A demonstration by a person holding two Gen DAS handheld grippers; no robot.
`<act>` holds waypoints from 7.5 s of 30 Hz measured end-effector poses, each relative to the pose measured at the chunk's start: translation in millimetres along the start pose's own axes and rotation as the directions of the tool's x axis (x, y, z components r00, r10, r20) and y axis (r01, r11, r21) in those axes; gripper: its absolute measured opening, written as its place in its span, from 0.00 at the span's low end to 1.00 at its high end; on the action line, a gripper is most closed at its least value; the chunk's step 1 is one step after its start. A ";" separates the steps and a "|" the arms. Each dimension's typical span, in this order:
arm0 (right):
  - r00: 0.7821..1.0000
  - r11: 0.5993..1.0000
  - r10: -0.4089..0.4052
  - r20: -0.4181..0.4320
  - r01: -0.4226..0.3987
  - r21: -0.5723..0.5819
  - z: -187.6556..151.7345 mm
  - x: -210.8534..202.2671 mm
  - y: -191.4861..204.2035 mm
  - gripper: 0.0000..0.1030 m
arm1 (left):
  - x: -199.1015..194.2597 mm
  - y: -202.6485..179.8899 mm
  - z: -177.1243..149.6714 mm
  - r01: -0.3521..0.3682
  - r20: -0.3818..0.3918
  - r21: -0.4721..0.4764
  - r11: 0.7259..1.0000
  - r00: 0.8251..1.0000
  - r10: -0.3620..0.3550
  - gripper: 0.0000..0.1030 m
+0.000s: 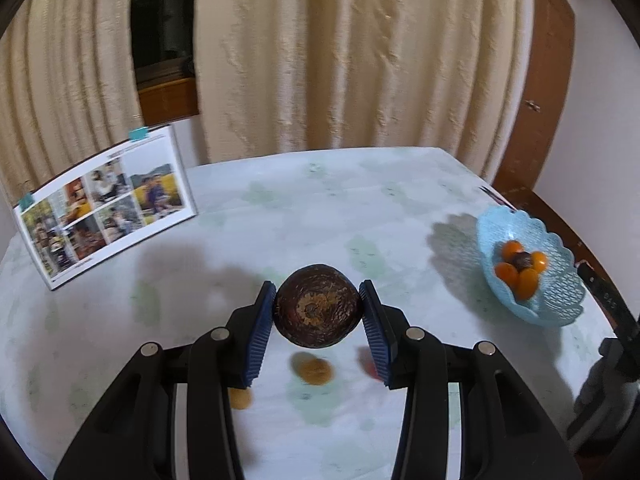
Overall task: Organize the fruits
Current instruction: 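Carry the orange into the blue basket and open the right tool while the left tool carries its brown fruit, then lower the dark brown fruit into the blue basket and open the left tool, then move the left tool back toward a red cherry tomato on the table, then grasp a red cherry tomato with the left tool while the right tool grasps another tomato, then carry the red tomato into the blue basket and open the right tool, then carry the red tomato into the blue basket and open the left tool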
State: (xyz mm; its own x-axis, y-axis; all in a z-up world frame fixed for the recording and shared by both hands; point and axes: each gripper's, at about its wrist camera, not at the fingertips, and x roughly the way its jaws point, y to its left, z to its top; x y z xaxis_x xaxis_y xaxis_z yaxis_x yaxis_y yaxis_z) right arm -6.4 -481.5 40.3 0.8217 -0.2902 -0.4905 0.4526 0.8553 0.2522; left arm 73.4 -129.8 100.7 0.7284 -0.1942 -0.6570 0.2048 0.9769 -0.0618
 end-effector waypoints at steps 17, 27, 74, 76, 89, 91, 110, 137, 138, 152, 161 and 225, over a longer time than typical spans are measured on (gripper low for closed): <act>0.994 0.995 -0.041 0.098 0.032 0.089 -6.8 -6.0 -31.5 0.55 | 28.9 -133.8 -2.1 0.218 -0.051 0.197 0.956 0.976 -0.212 0.42; 0.995 0.993 -0.026 0.099 0.014 0.115 -7.2 -6.9 -35.1 0.55 | 49.2 -187.5 2.5 0.301 -0.090 0.245 0.922 0.954 -0.288 0.42; 0.994 0.995 0.103 0.046 -0.103 0.001 -23.7 -25.5 14.8 0.62 | 47.2 27.3 16.2 -0.022 -0.061 -0.075 0.997 0.998 0.017 0.86; 0.992 0.993 0.119 0.035 -0.119 -0.012 -25.7 -27.0 22.0 0.62 | 52.3 38.6 13.4 -0.033 -0.079 -0.091 0.995 0.997 0.026 0.86; 0.974 0.971 0.222 -0.042 -0.225 -0.084 -35.3 -31.7 62.0 0.62 | 95.1 60.0 -8.8 -0.067 -0.197 -0.116 0.991 0.979 0.043 0.72; 0.972 0.968 0.231 -0.051 -0.235 -0.093 -37.2 -32.0 67.7 0.63 | 101.2 60.9 -11.5 -0.067 -0.209 -0.113 0.991 0.977 0.043 0.68; 0.941 0.932 0.310 -0.137 -0.329 -0.153 -52.5 -30.8 101.1 0.63 | 119.4 63.4 -23.5 -0.087 -0.227 -0.083 0.993 0.972 0.066 0.30; 0.732 0.760 0.452 -0.509 -0.615 -0.210 -107.4 -3.1 203.7 0.63 | 61.7 91.8 8.7 -0.061 -0.113 -0.176 0.982 0.993 0.041 0.46; 0.726 0.750 0.450 -0.520 -0.623 -0.221 -109.3 -1.0 209.7 0.62 | 63.3 91.7 8.5 -0.057 -0.118 -0.173 0.983 0.992 0.037 0.47; 0.740 0.741 0.380 -0.554 -0.602 -0.296 -117.6 12.4 228.7 0.29 | 100.9 90.7 -11.3 -0.076 -0.204 -0.149 0.986 0.978 0.044 0.47; 0.760 0.764 0.400 -0.512 -0.585 -0.272 -106.9 4.4 211.1 0.29 | 116.6 85.7 -19.9 -0.086 -0.233 -0.127 0.988 0.971 0.055 0.35; 0.994 0.998 -0.005 0.108 -0.003 0.066 -16.2 -22.5 -27.0 0.59 | 45.3 -117.4 5.5 0.184 -0.077 0.198 0.963 0.982 -0.172 0.27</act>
State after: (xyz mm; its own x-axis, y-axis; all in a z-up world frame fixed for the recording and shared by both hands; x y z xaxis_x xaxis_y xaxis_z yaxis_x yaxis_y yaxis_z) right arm -42.7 -491.1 31.0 0.8523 -0.3389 -0.3985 0.4724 0.8258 0.3082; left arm 86.0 -253.7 82.3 0.6301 -0.3516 -0.6924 0.4605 0.8871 -0.0313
